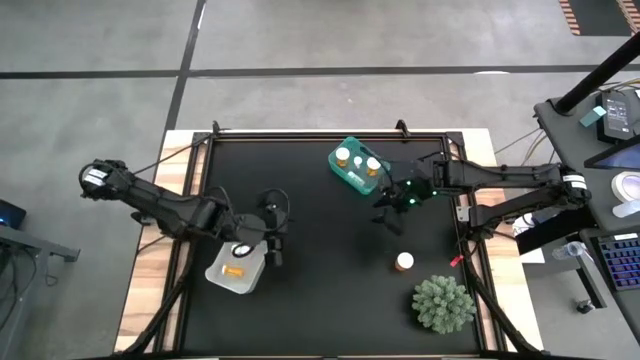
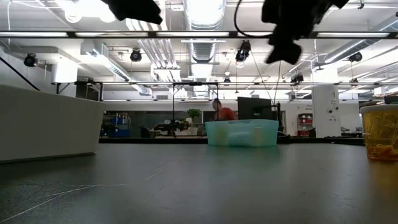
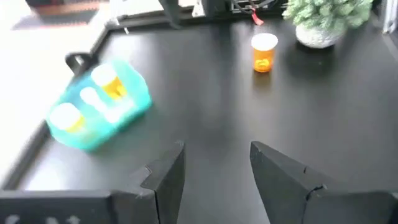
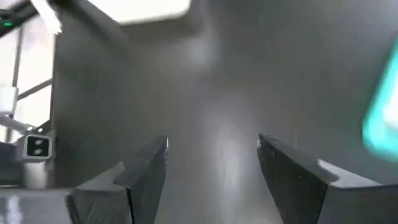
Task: Pick and place medicine bottles into bin by pill shape (circle, oval)
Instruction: Put the orange capsule bottle into the blue bin
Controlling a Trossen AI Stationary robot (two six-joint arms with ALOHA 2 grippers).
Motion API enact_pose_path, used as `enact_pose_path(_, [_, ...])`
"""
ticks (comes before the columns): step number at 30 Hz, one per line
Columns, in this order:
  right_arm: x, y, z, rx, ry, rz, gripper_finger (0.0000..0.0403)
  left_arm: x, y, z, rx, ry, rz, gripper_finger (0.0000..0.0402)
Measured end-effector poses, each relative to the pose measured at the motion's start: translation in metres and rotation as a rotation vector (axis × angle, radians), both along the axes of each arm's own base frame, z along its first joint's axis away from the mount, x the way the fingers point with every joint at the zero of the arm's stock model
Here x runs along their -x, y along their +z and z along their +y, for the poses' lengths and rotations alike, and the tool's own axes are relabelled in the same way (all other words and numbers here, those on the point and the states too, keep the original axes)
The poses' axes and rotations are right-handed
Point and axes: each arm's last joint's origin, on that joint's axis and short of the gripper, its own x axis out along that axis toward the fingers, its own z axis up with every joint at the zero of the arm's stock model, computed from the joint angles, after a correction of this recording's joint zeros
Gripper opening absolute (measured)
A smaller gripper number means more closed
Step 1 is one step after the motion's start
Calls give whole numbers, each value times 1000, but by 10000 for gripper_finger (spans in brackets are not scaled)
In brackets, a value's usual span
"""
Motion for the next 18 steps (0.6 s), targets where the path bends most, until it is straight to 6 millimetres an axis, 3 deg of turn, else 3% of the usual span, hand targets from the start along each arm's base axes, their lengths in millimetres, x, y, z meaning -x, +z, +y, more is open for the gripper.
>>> enact_pose_path(10, [27, 7, 21, -285, -287, 432, 233, -10, 4, 23, -231, -10, -26, 164])
enact_pose_path(18, [28, 17, 62, -269, -413, 587, 228, -10, 4, 27, -315, 36, -12, 164])
